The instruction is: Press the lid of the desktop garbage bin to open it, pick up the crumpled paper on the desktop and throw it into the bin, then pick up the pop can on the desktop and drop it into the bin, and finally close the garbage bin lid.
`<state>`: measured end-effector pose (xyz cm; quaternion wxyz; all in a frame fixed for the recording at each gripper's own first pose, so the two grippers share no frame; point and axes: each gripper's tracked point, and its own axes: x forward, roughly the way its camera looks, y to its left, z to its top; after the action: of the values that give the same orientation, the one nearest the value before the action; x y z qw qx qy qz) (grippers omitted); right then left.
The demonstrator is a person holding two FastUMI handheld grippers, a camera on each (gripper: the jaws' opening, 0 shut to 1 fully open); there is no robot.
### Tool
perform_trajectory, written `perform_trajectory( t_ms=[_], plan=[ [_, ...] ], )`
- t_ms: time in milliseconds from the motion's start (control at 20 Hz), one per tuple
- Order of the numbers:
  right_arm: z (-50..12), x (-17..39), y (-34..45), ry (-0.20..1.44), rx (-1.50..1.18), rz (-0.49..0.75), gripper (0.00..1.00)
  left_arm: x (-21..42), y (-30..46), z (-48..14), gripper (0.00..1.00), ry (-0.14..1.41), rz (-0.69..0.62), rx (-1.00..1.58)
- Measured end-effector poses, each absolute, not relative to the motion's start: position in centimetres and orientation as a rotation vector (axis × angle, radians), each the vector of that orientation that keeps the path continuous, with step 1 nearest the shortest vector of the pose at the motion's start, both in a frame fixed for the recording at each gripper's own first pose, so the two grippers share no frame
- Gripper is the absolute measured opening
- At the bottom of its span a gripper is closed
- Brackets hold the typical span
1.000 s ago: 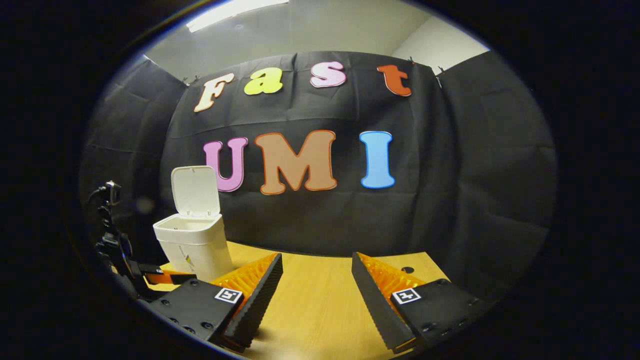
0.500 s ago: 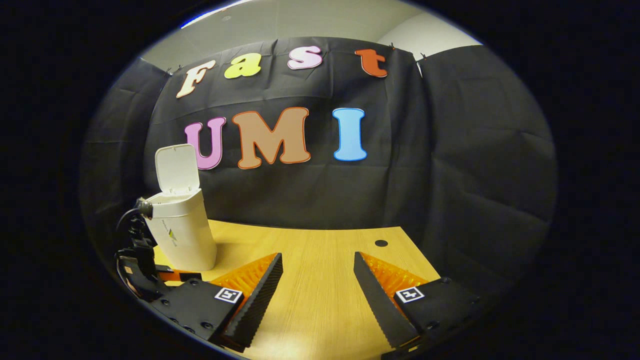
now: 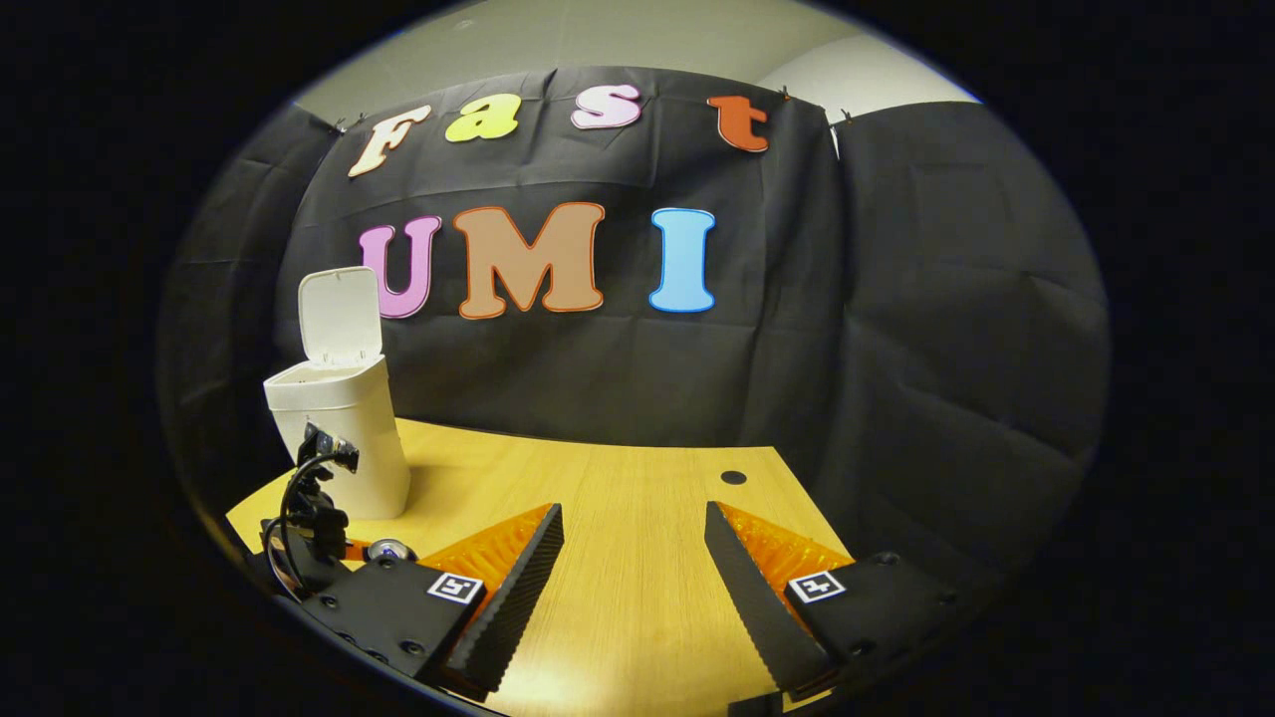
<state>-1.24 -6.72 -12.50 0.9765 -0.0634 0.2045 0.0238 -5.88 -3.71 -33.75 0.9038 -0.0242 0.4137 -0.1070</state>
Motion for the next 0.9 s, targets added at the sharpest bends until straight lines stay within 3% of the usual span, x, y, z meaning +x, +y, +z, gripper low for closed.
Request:
perform_trajectory(
  t_ms=[50, 200, 500, 900],
  plan=[
    [-12.5, -1.2, -6.8, 0.414, -0.133, 0.046, 0.95, -6.0, -3.6, -34.1, 0.95, 0.857, -0.223, -0.052],
    [-12.6, -1.0, -6.7, 0.417, -0.141, 0.048, 0.95, -5.7, -3.8, -34.0, 0.81, 0.829, -0.214, -0.05],
    [-12.7, -0.6, -5.5, 0.412, -0.167, 0.075, 0.95, -3.4, -3.0, -30.6, 0.8, 0.712, -0.209, -0.048],
    [-12.3, 0.8, -3.3, 0.382, -0.153, 0.118, 0.95, 2.9, -2.9, -17.0, 0.78, 0.391, -0.231, -0.082]
  ],
)
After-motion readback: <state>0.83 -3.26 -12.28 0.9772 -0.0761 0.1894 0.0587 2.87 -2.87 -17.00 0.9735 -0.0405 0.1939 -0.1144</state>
